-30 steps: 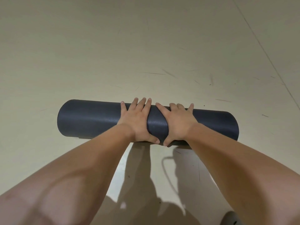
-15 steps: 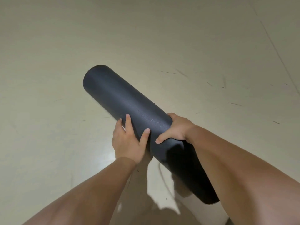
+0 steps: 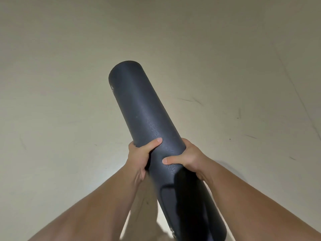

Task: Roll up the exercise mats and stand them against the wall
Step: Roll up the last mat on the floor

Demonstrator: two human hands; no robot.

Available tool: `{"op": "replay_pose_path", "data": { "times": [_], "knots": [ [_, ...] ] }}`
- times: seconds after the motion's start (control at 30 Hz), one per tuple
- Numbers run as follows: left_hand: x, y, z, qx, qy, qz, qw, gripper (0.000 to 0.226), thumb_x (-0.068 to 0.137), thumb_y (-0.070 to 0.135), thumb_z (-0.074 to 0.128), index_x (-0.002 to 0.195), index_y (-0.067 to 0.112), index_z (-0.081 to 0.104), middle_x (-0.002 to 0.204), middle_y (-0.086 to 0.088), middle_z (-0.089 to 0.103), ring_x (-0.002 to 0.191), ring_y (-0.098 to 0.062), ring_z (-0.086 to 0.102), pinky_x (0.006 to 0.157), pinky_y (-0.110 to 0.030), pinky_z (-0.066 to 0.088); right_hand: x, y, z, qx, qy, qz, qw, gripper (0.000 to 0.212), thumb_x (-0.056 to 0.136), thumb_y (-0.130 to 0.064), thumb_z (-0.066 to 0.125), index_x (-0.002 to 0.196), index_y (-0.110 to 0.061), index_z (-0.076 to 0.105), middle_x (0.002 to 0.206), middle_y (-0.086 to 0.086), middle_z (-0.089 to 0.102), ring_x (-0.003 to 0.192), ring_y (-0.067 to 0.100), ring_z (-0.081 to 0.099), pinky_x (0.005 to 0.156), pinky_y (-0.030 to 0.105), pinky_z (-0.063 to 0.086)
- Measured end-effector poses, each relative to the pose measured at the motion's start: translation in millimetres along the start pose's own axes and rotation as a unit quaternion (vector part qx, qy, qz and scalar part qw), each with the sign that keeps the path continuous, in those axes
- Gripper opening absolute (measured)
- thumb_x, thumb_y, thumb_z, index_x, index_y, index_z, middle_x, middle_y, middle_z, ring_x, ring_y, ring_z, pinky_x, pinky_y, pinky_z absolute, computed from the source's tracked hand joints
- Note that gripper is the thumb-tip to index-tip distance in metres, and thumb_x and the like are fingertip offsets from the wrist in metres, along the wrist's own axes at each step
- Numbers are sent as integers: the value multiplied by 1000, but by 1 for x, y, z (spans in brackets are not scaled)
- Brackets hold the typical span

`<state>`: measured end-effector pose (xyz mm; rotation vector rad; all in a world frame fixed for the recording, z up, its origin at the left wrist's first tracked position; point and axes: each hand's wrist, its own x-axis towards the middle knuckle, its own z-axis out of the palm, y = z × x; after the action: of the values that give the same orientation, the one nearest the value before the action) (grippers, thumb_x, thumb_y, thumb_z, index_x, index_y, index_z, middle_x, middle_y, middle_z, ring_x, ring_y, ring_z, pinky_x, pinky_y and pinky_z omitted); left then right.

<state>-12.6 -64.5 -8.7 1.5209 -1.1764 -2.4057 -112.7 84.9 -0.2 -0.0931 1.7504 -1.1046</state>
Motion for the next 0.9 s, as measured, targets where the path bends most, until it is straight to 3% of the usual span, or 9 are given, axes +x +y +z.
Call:
{"op": "replay_pose_path", "data": {
  "times": [0.07, 0.2, 0.33, 0.47, 0.67, 0.9],
  "knots": [
    [-18, 41, 17, -14, -10, 11, 1000, 73, 71, 24, 92, 131, 24, 50, 112, 3, 76, 91, -20, 77, 75, -42, 62, -17, -41, -11, 5, 28, -16, 999, 88, 54, -20, 101, 129, -37, 58, 107, -12, 78, 94, 14, 78, 91, 43, 62],
    [-76, 136, 52, -34, -36, 57, 997, 71, 79, 40, 83, 138, 31, 45, 110, 11, 77, 95, -13, 76, 78, -37, 59, -79, -138, -27, 18, 50, -84, 995, 96, 54, -19, 101, 134, -45, 54, 116, -18, 75, 103, 10, 75, 93, 42, 61],
    [-162, 243, 79, -21, -80, 102, 991, 83, 66, 36, 87, 138, 30, 47, 113, 14, 75, 100, -12, 74, 83, -37, 56, -160, -242, -30, 45, 63, -140, 987, 104, 51, -13, 101, 136, -49, 52, 125, -18, 71, 113, 11, 71, 94, 43, 61],
    [-266, 365, 79, 19, -91, 146, 985, 74, 69, 31, 84, 135, 29, 50, 119, 8, 74, 104, -16, 74, 85, -38, 57, -258, -366, -6, 57, 47, -168, 983, 106, 55, -11, 99, 139, -49, 48, 127, -20, 70, 114, 7, 70, 95, 38, 60],
    [-446, 547, 22, 40, -100, 209, 972, 74, 71, 34, 82, 137, 29, 50, 126, 4, 71, 111, -17, 71, 88, -37, 57, -417, -553, 84, 75, -1, -191, 979, 89, 76, 1, 90, 143, -41, 49, 128, -12, 72, 116, 14, 72, 95, 38, 60],
    [-548, 670, -62, 39, -82, 240, 967, 71, 70, 33, 80, 135, 28, 52, 125, 6, 71, 104, -11, 73, 73, -28, 55, -491, -670, 191, 79, -29, -238, 968, 87, 77, -4, 91, 144, -40, 48, 132, -9, 70, 120, 18, 70, 101, 48, 57]
  ]
}}
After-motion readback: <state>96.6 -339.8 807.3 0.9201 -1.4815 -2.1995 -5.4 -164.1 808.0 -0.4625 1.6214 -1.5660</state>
